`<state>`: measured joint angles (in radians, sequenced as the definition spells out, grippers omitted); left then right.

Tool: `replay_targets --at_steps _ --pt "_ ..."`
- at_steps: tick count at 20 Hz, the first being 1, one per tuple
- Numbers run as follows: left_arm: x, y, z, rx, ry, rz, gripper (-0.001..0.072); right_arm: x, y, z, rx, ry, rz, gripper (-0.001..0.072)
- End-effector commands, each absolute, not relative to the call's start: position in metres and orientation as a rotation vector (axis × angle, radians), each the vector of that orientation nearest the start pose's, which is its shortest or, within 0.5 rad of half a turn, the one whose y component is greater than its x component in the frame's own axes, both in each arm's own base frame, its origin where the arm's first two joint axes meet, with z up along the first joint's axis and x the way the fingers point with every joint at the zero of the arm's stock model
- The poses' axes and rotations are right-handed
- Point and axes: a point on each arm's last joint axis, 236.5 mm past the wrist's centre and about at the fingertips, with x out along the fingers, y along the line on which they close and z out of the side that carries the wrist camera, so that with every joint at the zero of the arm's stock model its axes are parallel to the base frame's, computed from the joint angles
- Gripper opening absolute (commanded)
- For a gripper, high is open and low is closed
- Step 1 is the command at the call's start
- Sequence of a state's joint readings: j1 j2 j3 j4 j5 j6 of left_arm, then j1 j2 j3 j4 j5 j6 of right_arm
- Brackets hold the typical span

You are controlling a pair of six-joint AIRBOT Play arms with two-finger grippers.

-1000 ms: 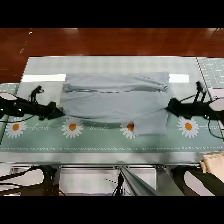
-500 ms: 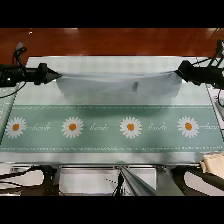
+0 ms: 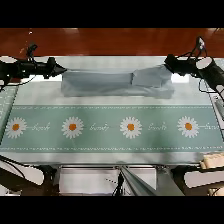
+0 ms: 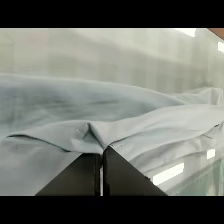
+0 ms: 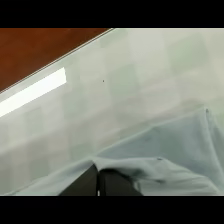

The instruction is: Fold the shirts.

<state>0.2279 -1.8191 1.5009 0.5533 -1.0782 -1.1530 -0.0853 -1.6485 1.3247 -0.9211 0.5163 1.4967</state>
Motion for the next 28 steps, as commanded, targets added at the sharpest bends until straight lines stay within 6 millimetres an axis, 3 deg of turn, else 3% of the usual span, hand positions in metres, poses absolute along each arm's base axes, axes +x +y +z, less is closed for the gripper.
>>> replay_targets --at_steps 1,2,5,7,8,9,10,12,15,17,19,22,25,28 --pt "0.537 -0.06 -0.047 -0.817 1.086 -0.434 0.003 0.57 0.023 -0.04 0.635 0.827 -0.003 0.003" --pt "0.537 -0.062 -0.054 -0.822 1.099 -0.433 0.0056 0.569 0.024 -0.047 0.636 0.841 -0.004 0.003" --pt "0.536 -0.061 -0.063 -0.83 1.112 -0.426 0.0279 0.567 0.024 -0.057 0.634 0.864 -0.006 0.0031" --pt "0.538 -0.052 -0.061 -0.852 1.106 -0.407 0.028 0.567 0.024 -0.055 0.634 0.86 -0.007 0.0067" --pt "0.538 -0.045 -0.058 -0.89 1.108 -0.38 0.0307 0.568 0.021 -0.051 0.63 0.852 -0.007 0.0246" --pt "0.536 -0.039 -0.053 -0.906 1.109 -0.377 0.0424 0.568 0.017 -0.044 0.603 0.839 0.001 0.039" --pt "0.533 -0.034 -0.048 -0.911 1.11 -0.384 0.0436 0.567 0.011 -0.033 0.546 0.823 0.014 0.0427" --pt "0.525 -0.024 -0.034 -0.917 1.112 -0.404 0.0442 0.561 -0.018 -0.003 0.373 0.782 0.005 0.0428" --pt "0.515 -0.011 -0.011 -0.912 1.095 -0.426 0.0442 0.535 -0.088 0.034 0.166 0.778 -0.121 0.0429" --pt "0.514 -0.007 0.003 -0.902 1.073 -0.43 0.0441 0.508 -0.128 0.027 0.202 0.859 -0.215 0.0549" --pt "0.513 -0.008 0.013 -0.888 1.058 -0.437 0.0441 0.475 -0.143 -0.003 0.344 1.004 -0.224 0.0579" --pt "0.512 -0.014 0.021 -0.875 1.054 -0.451 0.0441 0.456 -0.117 -0.04 0.682 1.131 -0.085 0.0589" --pt "0.508 -0.023 0.021 -0.867 1.074 -0.478 0.0441 0.475 -0.077 -0.051 0.937 1.115 0.065 0.059" --pt "0.506 -0.029 0.021 -0.863 1.085 -0.493 0.044 0.501 -0.039 -0.056 1.025 1.069 0.152 0.059"
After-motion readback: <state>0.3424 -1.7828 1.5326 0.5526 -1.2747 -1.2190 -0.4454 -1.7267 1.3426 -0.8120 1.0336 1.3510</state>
